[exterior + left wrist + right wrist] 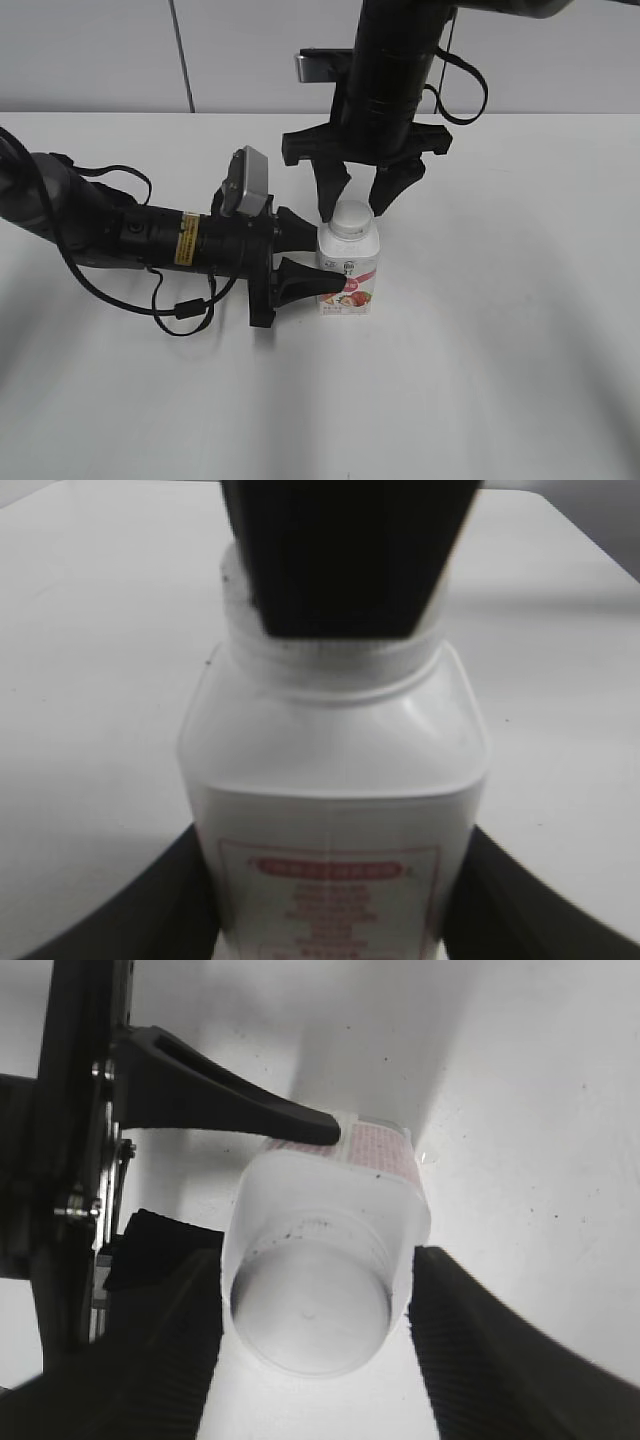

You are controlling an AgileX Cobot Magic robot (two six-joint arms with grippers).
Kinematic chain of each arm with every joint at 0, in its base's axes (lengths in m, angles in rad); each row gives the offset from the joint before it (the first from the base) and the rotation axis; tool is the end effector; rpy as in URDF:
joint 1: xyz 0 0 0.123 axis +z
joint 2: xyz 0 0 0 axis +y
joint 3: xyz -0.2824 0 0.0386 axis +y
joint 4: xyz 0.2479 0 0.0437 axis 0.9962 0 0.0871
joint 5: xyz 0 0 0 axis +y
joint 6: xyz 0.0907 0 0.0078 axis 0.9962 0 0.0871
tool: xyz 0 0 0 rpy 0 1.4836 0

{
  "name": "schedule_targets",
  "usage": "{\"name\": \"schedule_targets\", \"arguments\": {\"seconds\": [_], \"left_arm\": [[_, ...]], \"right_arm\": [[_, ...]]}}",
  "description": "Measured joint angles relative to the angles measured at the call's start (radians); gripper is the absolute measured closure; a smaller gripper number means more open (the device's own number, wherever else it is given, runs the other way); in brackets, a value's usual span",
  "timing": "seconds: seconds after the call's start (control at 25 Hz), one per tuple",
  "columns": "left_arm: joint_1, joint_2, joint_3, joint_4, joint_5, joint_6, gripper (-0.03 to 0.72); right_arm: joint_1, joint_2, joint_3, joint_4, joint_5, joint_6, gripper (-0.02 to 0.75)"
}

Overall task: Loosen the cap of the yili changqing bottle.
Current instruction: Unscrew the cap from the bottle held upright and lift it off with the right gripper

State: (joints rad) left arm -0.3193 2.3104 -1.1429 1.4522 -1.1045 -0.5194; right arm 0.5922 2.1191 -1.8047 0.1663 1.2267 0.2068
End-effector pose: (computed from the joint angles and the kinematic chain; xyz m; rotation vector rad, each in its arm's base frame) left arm 0.3394 -0.1972 0.0631 1.4564 1.4698 -1.0115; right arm 0.3573 0.2575 0.2195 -0.5189 3.0380 0.2975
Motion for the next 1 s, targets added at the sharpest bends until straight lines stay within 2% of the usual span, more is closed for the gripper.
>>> {"name": "schedule_targets", "arguments": {"seconds": [0.32, 1.0], "left_arm": [[0.0, 0.0, 0.0, 0.0, 0.001, 0.0, 0.302], [0.0, 0.0, 0.0, 0.0, 0.001, 0.0, 0.302]], "right_arm": [[0.0, 0.0, 0.0, 0.0, 0.0, 0.0, 0.311], [0.0, 0.0, 0.003, 0.0, -0.001, -0.002, 0.292]]}}
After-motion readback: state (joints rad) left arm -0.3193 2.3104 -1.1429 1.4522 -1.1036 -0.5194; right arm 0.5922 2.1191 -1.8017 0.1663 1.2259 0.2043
